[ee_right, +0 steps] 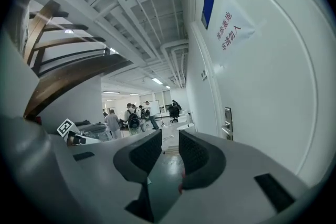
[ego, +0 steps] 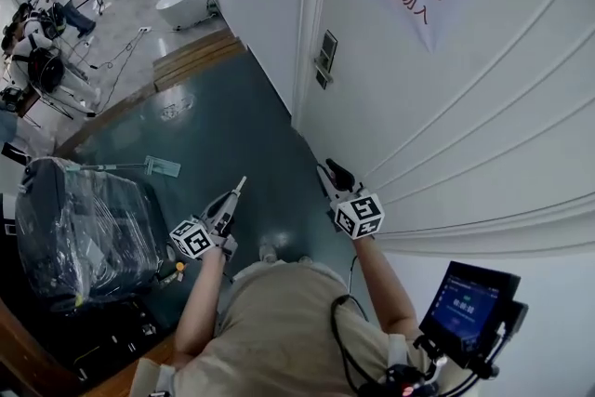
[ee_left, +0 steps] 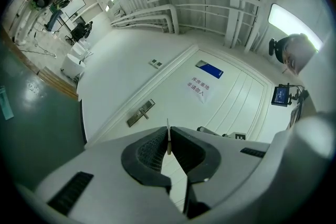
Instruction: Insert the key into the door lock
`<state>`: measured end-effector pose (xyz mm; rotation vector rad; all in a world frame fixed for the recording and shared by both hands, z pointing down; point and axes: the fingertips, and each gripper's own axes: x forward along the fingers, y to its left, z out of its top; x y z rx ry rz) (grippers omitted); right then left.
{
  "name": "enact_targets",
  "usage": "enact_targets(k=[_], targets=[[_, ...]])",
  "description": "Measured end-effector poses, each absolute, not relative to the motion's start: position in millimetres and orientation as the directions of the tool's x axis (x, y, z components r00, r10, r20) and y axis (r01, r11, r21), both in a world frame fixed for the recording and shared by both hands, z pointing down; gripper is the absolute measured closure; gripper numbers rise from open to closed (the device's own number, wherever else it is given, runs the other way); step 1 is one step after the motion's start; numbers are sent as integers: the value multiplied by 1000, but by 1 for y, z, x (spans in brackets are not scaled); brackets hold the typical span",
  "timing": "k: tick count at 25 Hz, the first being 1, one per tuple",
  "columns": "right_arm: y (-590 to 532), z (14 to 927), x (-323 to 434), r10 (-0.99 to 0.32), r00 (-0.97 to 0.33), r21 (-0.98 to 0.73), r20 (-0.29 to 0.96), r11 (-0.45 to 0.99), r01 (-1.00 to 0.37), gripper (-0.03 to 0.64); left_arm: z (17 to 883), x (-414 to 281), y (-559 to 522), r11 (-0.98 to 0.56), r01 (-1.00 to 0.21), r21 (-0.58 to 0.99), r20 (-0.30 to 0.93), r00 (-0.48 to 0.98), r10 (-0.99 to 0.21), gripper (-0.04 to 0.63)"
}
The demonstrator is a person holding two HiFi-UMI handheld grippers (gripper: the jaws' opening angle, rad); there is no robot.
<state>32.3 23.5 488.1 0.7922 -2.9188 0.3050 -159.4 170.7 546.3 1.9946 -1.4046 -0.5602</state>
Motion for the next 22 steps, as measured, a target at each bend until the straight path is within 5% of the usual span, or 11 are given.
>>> enact_targets(k=[10,22], targets=[[15,491,-1,-540,-826,-92,162,825,-557,512,530,-195,141,-394,-549,737,-140,446,-884,560],[-4,493,-10,-580,-797,-109,166,793,-600,512,541,-223,117,-378,-478,792,-150,449,-881,560]])
